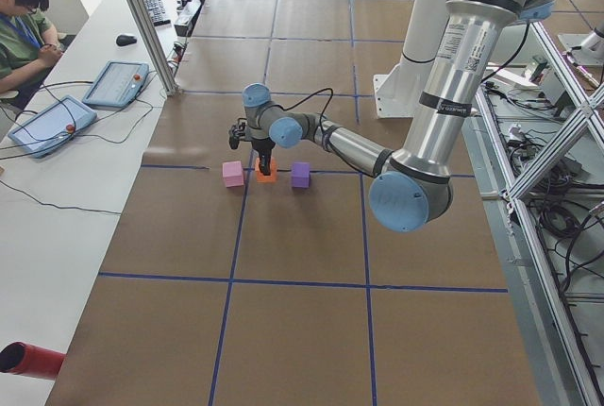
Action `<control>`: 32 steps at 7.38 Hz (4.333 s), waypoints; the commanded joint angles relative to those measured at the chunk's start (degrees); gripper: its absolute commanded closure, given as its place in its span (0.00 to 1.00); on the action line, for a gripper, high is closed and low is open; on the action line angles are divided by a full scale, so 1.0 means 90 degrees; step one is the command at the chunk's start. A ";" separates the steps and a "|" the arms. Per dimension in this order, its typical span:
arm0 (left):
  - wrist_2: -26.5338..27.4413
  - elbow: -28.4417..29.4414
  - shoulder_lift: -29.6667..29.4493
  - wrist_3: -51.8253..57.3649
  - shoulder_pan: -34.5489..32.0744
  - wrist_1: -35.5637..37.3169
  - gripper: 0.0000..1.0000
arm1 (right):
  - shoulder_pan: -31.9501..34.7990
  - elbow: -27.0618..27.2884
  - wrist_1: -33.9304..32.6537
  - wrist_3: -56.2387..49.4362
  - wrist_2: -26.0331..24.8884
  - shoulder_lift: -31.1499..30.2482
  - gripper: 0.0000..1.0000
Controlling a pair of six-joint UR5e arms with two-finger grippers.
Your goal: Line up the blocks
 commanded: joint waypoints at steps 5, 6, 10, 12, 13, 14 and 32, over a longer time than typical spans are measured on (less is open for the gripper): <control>-0.0119 0.0070 -0.0025 0.0138 -0.0038 0.0008 0.00 | 0.0001 0.0000 0.0000 0.0000 0.0000 0.0000 0.00; -0.0110 0.0012 -0.0045 0.0138 -0.0048 0.0028 0.00 | 0.0001 0.0000 0.0000 0.0000 0.0000 0.0000 0.00; -0.0051 -0.0875 -0.0297 0.1352 -0.1138 0.0759 0.00 | -0.0009 0.0000 0.0000 0.0000 0.0000 0.0000 0.00; -0.0080 -0.0916 -0.0279 0.2574 -0.2054 0.1003 0.00 | -0.0009 0.0000 0.0000 0.0000 0.0000 0.0000 0.00; -0.0100 -0.0916 -0.0279 0.3083 -0.2553 0.1566 0.00 | 0.0001 0.0000 0.0000 0.0000 0.0000 0.0000 0.00; -0.0109 -0.0916 -0.0260 0.4016 -0.3031 0.1948 0.00 | -0.0009 0.0000 0.0000 0.0000 0.0000 0.0000 0.00; -0.1243 0.0129 0.1908 0.5842 -0.4062 0.1532 0.00 | -0.0009 0.0000 0.0000 0.0000 0.0000 0.0000 0.00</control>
